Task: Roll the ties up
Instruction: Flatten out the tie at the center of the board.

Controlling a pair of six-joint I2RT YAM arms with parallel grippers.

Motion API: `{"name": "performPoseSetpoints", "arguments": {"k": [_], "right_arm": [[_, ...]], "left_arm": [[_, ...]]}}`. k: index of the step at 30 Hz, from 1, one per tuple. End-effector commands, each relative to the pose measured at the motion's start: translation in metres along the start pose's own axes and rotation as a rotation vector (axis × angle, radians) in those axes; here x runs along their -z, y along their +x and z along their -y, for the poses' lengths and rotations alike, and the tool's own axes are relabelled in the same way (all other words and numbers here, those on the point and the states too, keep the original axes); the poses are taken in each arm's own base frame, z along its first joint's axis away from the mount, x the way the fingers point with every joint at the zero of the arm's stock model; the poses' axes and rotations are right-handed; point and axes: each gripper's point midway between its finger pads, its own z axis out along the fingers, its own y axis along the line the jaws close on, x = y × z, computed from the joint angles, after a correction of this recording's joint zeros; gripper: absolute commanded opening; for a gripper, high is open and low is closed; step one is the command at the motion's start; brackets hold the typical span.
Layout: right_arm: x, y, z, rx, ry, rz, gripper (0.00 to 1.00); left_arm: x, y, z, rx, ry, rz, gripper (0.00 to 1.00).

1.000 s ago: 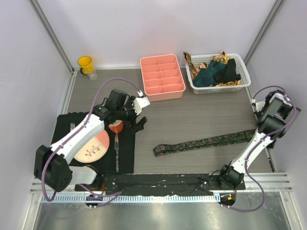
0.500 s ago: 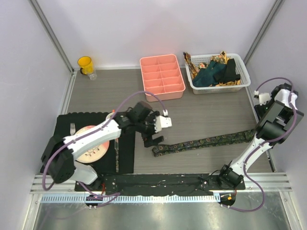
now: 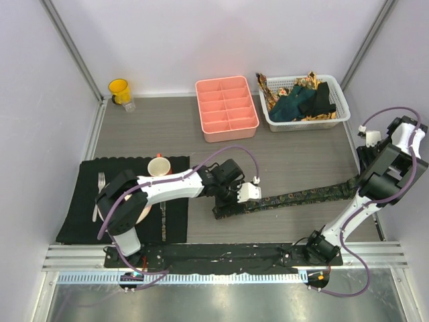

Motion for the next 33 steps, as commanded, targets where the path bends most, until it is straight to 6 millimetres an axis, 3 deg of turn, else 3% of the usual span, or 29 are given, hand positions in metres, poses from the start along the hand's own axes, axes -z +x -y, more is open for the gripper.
{"name": "performPoseSetpoints", "arguments": {"k": [1, 7, 10, 11, 15, 18, 22, 25, 30, 33], "right_arm": [[0.017, 0.020, 0.001, -0.050, -0.004, 0.002, 0.51], [0.013, 0.025, -0.018, -0.059, -0.098, 0.001, 0.50], [0.008, 0.028, -0.033, -0.060, -0.168, -0.004, 0.47], [0.008, 0.031, -0.038, -0.064, -0.189, -0.014, 0.46], [-0.003, 0.040, -0.056, -0.079, -0.262, -0.038, 0.44], [-0.008, 0.038, -0.062, -0.106, -0.283, -0.030, 0.44], [-0.020, 0.034, -0.072, -0.134, -0.309, -0.024, 0.41], [-0.033, 0.042, -0.079, -0.144, -0.317, -0.048, 0.40], [-0.054, 0.052, -0.083, -0.171, -0.307, -0.080, 0.39], [-0.065, 0.047, -0.078, -0.201, -0.298, -0.073, 0.39]], "left_arm": [[0.007, 0.003, -0.010, -0.053, -0.047, -0.034, 0.52], [0.026, 0.045, 0.012, -0.140, -0.004, -0.124, 0.32], [0.029, 0.050, 0.011, -0.152, -0.020, -0.136, 0.32], [0.029, 0.050, 0.009, -0.152, -0.026, -0.136, 0.34], [0.034, 0.030, 0.008, -0.138, -0.033, -0.072, 0.78], [0.029, 0.010, 0.003, -0.100, -0.046, -0.021, 0.88], [0.010, -0.009, -0.014, -0.052, -0.075, -0.001, 0.90], [-0.005, -0.019, -0.016, -0.038, -0.060, 0.008, 0.89], [-0.028, -0.009, -0.009, -0.026, -0.020, -0.041, 0.89], [-0.032, 0.006, -0.019, -0.061, -0.058, -0.097, 0.82]]}}
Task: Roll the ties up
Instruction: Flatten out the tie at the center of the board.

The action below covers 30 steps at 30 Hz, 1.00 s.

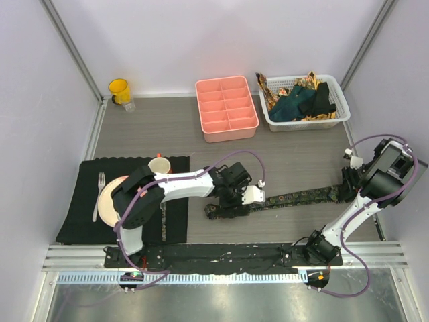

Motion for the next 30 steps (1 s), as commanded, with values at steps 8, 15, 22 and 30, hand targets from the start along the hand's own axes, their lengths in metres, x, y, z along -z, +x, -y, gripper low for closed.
{"name": "performPoseSetpoints", "arguments": {"k": [8, 15, 22, 30], "right_arm": [[-0.012, -0.043, 0.019, -0.071, 0.030, 0.110, 0.39], [-0.020, -0.068, 0.009, -0.057, 0.025, 0.140, 0.39], [0.010, -0.058, -0.004, 0.025, 0.062, 0.148, 0.42], [0.033, -0.048, -0.015, 0.125, 0.047, 0.115, 0.47]], "left_arm": [[0.001, 0.027, -0.051, -0.019, -0.109, -0.088, 0.49], [0.006, 0.027, -0.065, -0.009, -0.130, -0.077, 0.44], [0.018, 0.025, -0.072, 0.043, -0.154, -0.040, 0.47], [0.039, 0.023, -0.073, 0.058, -0.127, 0.020, 0.69]]}}
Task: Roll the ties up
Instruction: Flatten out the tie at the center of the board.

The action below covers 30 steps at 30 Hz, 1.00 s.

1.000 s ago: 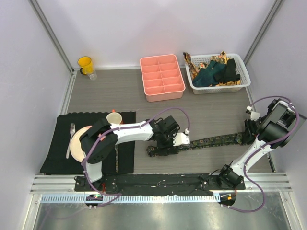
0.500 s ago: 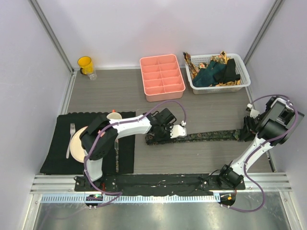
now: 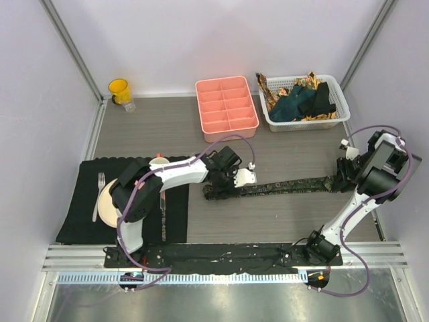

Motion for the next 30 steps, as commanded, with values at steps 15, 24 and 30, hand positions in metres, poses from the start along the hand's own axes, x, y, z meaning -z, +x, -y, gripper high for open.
{"name": "performPoseSetpoints", "arguments": {"k": [15, 24, 30], "right_arm": [[0.206, -0.087, -0.123, 0.240, -0.048, 0.741, 1.00], [0.093, -0.093, -0.248, 0.339, -0.495, 0.333, 0.99], [0.015, -0.084, -0.255, 0.719, -0.166, 0.301, 1.00]], "left_arm": [[0.206, -0.077, -0.039, 0.165, -0.442, 0.636, 1.00], [0.153, -0.035, -0.006, 0.082, -0.156, 0.406, 1.00], [0.096, -0.019, -0.004, 0.032, -0.043, 0.322, 1.00]]}}
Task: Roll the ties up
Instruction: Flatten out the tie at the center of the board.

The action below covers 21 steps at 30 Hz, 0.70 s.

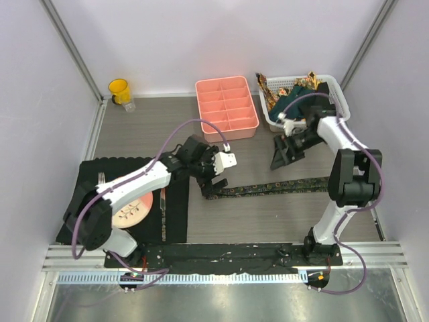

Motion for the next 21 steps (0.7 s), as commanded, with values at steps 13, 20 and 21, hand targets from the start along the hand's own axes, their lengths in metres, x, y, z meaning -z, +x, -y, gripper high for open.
{"name": "performPoseSetpoints", "arguments": {"k": [13, 20, 21], "right_arm": [[-0.054, 0.063, 0.024, 0.737, 0.283, -0.211, 1.00], [-0.066, 0.080, 0.032, 0.712, 0.291, -0.253, 0.84], [-0.065, 0.083, 0.033, 0.702, 0.300, -0.265, 0.82]], "left_arm": [[-0.058, 0.063, 0.019, -0.119, 0.213, -0.149, 0.92], [-0.055, 0.077, 0.020, -0.184, 0.199, -0.167, 0.69], [-0.055, 0.082, 0.020, -0.193, 0.195, -0.181, 0.62]]}}
